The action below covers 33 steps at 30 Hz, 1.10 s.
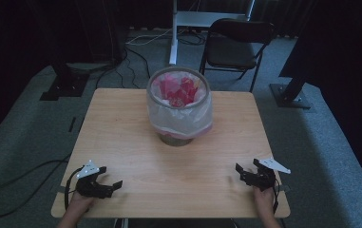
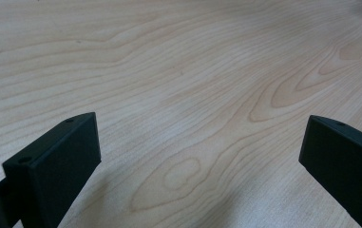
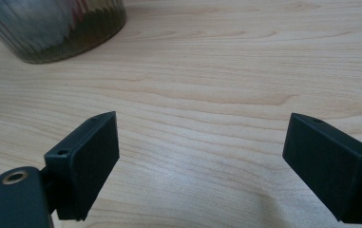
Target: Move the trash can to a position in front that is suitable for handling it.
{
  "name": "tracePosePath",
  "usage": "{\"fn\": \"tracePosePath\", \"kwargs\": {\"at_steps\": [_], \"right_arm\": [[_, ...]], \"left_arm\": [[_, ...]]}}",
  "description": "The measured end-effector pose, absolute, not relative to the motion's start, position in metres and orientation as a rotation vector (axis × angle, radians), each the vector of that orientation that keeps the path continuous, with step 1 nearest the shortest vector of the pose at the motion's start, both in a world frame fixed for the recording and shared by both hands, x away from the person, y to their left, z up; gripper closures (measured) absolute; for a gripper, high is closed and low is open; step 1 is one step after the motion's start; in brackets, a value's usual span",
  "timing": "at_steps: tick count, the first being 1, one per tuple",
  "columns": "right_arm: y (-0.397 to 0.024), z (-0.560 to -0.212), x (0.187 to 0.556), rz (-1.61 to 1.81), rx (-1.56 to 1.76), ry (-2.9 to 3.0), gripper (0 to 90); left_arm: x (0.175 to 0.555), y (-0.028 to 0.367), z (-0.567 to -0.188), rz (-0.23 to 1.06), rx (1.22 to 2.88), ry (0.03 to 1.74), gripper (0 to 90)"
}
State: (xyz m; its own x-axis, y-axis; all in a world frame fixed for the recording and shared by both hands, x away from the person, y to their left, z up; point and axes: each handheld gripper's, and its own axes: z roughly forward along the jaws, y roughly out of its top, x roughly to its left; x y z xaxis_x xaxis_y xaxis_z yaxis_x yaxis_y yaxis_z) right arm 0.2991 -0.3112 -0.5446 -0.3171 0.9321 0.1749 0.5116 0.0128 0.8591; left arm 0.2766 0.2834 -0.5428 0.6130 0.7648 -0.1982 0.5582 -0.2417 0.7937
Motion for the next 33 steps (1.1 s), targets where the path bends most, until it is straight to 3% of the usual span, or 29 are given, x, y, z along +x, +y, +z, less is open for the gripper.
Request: {"fn": "tracePosePath", "kwargs": {"at_steps": [19, 33], "right_arm": [[-0.316, -0.545, 0.312, 1.246, 1.572, 1.878, 11.1], [-0.289, -0.540, 0.341, 1.270, 1.538, 1.922, 11.1]], "left_arm": [[0.284, 0.284, -0.543, 0.251, 1.929, 1.066, 0.0], [0.309, 0.281, -0.539, 0.264, 1.892, 1.087, 0.0]]}}
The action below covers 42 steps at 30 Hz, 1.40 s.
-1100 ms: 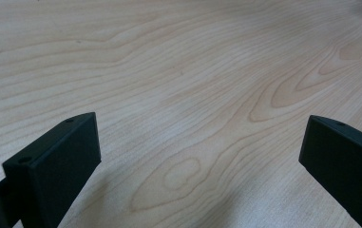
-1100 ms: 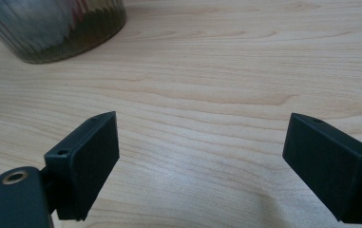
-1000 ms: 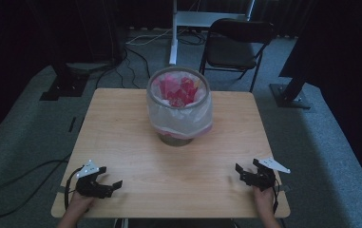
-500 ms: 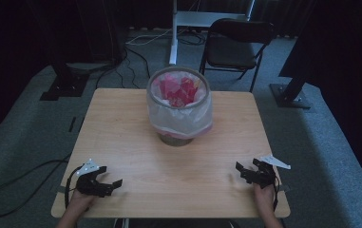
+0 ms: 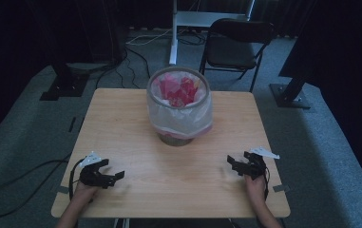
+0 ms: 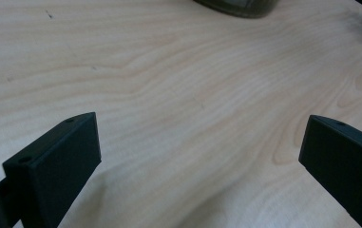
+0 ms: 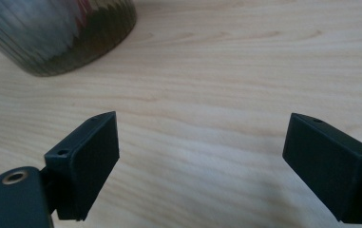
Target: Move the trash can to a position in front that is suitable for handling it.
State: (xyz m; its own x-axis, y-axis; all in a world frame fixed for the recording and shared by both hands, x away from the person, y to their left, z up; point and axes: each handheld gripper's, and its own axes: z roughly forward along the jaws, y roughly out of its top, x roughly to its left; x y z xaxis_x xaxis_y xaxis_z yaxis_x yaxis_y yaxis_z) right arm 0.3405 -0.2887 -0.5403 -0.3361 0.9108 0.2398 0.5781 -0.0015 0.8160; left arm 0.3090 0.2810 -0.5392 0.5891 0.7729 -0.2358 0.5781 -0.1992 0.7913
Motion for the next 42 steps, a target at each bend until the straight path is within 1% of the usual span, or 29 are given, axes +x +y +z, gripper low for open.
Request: {"fn": "tracePosePath", "kwargs": {"at_steps": [6, 12, 16, 25, 31, 42], "right_arm": [[-0.283, -0.532, 0.352, 1.292, 1.521, 1.894, 11.1], [-0.281, -0.520, 0.365, 1.328, 1.512, 1.849, 11.1], [-0.277, -0.511, 0.377, 1.345, 1.496, 1.824, 11.1], [-0.262, -0.498, 0.408, 1.385, 1.486, 1.791, 11.1], [-0.255, -0.492, 0.432, 1.382, 1.492, 1.782, 11.1], [-0.241, -0.471, 0.471, 1.415, 1.499, 1.749, 11.1]], "left_arm": [[0.324, 0.278, -0.539, 0.287, 1.905, 1.086, 0.0], [0.335, 0.280, -0.537, 0.327, 1.896, 1.110, 0.0], [0.348, 0.279, -0.534, 0.340, 1.881, 1.122, 0.0], [0.385, 0.254, -0.525, 0.373, 1.894, 1.087, 0.0], [0.402, 0.239, -0.519, 0.397, 1.891, 1.081, 0.0], [0.443, 0.234, -0.494, 0.469, 1.838, 1.114, 0.0]]}}
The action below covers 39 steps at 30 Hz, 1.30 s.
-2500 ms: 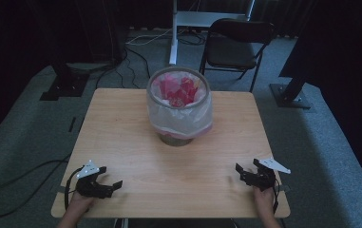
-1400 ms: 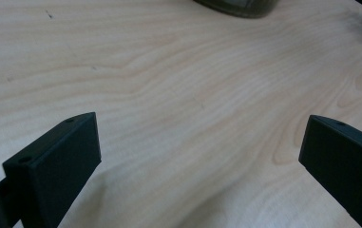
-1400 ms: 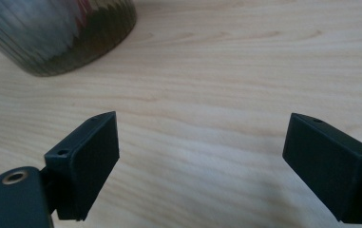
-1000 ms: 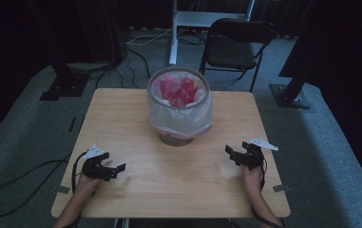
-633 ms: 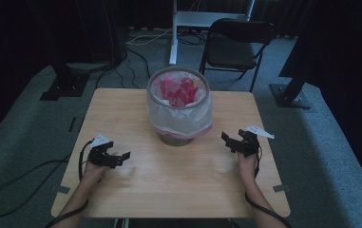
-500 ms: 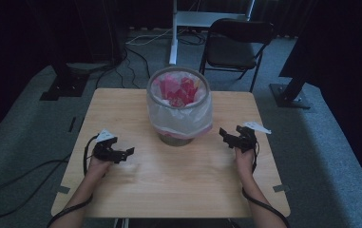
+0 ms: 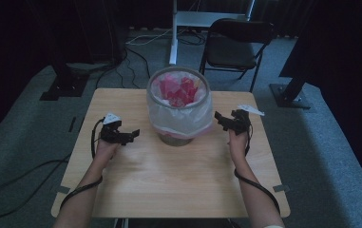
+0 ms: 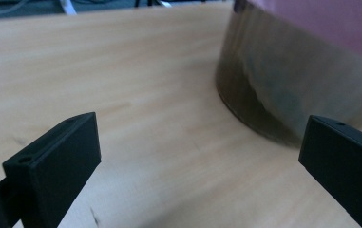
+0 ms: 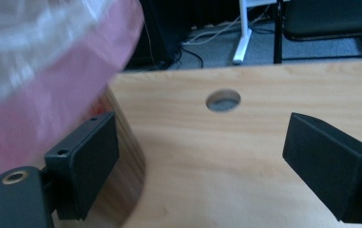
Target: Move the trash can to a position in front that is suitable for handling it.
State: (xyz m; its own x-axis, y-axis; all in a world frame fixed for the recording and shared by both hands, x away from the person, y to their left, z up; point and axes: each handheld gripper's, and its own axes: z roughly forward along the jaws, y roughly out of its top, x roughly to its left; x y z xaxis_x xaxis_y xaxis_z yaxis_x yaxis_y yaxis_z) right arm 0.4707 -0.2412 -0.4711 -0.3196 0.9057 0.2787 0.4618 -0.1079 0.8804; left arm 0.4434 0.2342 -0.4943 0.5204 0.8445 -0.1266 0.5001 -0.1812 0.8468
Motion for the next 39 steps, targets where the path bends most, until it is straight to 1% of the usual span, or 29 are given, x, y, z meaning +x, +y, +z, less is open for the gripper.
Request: {"fn": "tracePosePath", "kwargs": {"at_steps": [5, 10, 14, 21, 24, 27, 31, 39], "right_arm": [[-0.232, -0.457, 0.489, 1.412, 1.488, 1.757, 11.1], [-0.222, -0.446, 0.506, 1.399, 1.466, 1.795, 11.1], [-0.218, -0.441, 0.515, 1.424, 1.488, 1.777, 11.1], [-0.205, -0.432, 0.528, 1.354, 1.443, 1.816, 11.1], [-0.202, -0.433, 0.534, 1.379, 1.462, 1.822, 11.1], [-0.199, -0.433, 0.538, 1.374, 1.469, 1.834, 12.2], [-0.202, -0.432, 0.541, 1.464, 1.470, 1.841, 12.7], [-0.205, -0.429, 0.543, 1.455, 1.470, 1.904, 12.9]], "left_arm": [[0.458, 0.231, -0.484, 0.501, 1.817, 1.131, 0.0], [0.472, 0.224, -0.479, 0.505, 1.841, 1.146, 0.0], [0.482, 0.216, -0.475, 0.488, 1.853, 1.147, 0.0], [0.491, 0.205, -0.464, 0.504, 1.831, 1.141, 0.0], [0.493, 0.203, -0.460, 0.497, 1.814, 1.140, 0.0], [0.496, 0.199, -0.458, 0.496, 1.813, 1.140, 0.0], [0.497, 0.191, -0.454, 0.494, 1.814, 1.114, 0.0], [0.498, 0.188, -0.453, 0.498, 1.818, 1.122, 0.0]]}}
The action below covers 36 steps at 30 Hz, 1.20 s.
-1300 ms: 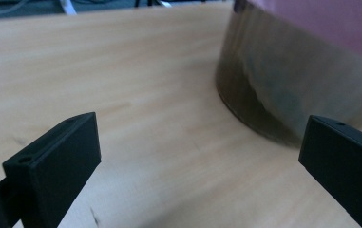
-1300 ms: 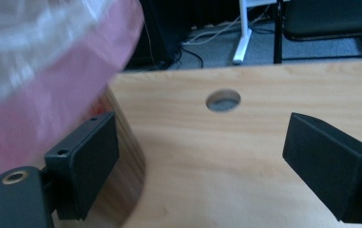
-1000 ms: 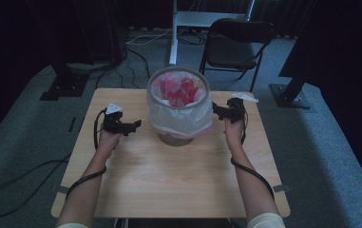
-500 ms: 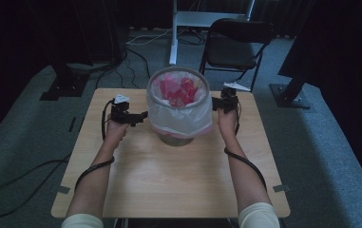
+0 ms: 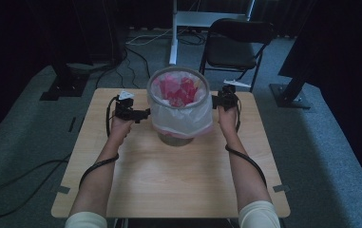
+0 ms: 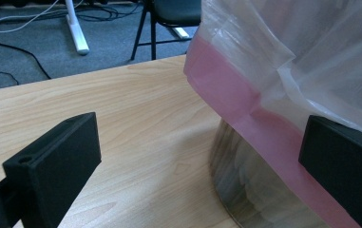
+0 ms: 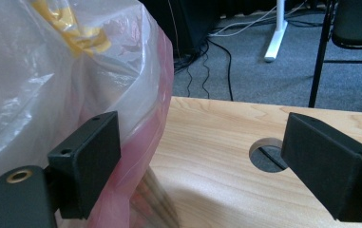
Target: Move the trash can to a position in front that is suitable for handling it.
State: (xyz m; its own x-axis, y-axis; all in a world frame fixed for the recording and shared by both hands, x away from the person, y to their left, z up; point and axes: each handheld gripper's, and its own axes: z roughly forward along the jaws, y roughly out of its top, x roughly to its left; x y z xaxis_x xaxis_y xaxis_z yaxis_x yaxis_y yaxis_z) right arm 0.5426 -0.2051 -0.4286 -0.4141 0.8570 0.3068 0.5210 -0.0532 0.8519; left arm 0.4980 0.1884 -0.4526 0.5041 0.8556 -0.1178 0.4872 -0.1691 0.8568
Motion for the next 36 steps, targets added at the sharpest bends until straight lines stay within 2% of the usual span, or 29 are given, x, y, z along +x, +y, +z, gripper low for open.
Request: {"fn": "tracePosePath", "kwargs": {"at_steps": [6, 36], "right_arm": [[-0.209, -0.428, 0.543, 1.486, 1.448, 1.968, 16.2], [-0.201, -0.428, 0.511, 1.531, 1.368, 2.068, 16.7]], "left_arm": [[0.497, 0.188, -0.451, 0.497, 1.830, 1.112, 2.8], [0.464, 0.201, -0.441, 0.516, 1.909, 1.083, 4.3]]}}
